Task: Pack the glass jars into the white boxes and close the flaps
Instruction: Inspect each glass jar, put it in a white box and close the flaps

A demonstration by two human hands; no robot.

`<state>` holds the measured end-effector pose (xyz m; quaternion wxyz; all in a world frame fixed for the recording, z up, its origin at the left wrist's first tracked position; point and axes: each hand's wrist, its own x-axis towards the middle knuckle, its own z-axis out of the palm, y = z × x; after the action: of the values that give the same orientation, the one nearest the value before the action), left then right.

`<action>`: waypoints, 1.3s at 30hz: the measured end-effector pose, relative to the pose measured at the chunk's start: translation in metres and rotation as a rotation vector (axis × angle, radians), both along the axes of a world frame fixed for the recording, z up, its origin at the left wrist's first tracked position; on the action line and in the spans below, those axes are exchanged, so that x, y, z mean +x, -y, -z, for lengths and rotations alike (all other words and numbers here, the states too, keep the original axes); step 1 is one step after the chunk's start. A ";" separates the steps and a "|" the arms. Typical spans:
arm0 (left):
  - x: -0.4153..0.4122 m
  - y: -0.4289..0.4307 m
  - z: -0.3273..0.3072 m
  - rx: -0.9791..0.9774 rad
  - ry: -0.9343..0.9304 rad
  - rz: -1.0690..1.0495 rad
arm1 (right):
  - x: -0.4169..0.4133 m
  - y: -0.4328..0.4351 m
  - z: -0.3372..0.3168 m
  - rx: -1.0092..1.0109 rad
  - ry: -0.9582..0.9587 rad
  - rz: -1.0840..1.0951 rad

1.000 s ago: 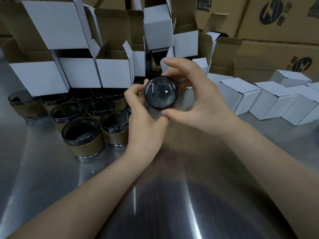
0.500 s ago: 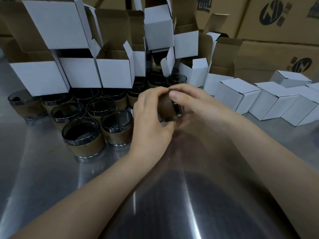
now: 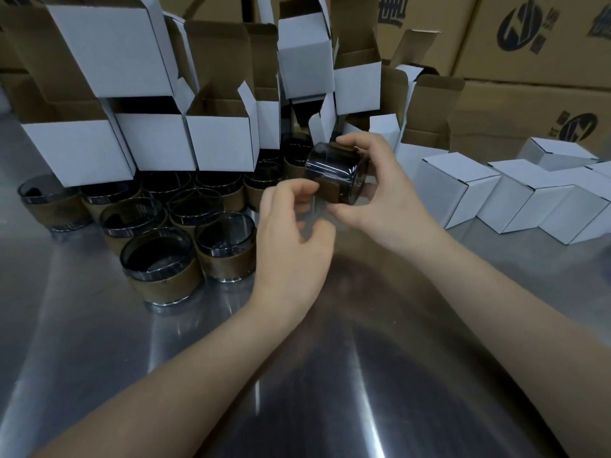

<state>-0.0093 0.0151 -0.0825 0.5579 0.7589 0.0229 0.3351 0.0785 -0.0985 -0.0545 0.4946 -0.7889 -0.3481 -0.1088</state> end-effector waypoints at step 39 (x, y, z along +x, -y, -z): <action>0.008 -0.014 -0.006 -1.066 -0.184 0.600 | 0.003 -0.004 -0.001 0.444 -0.340 -0.133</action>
<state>-0.0015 0.0291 -0.0769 0.9259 0.3751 0.0209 0.0392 0.0818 -0.0946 -0.0537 0.7127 -0.6435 -0.2788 -0.0156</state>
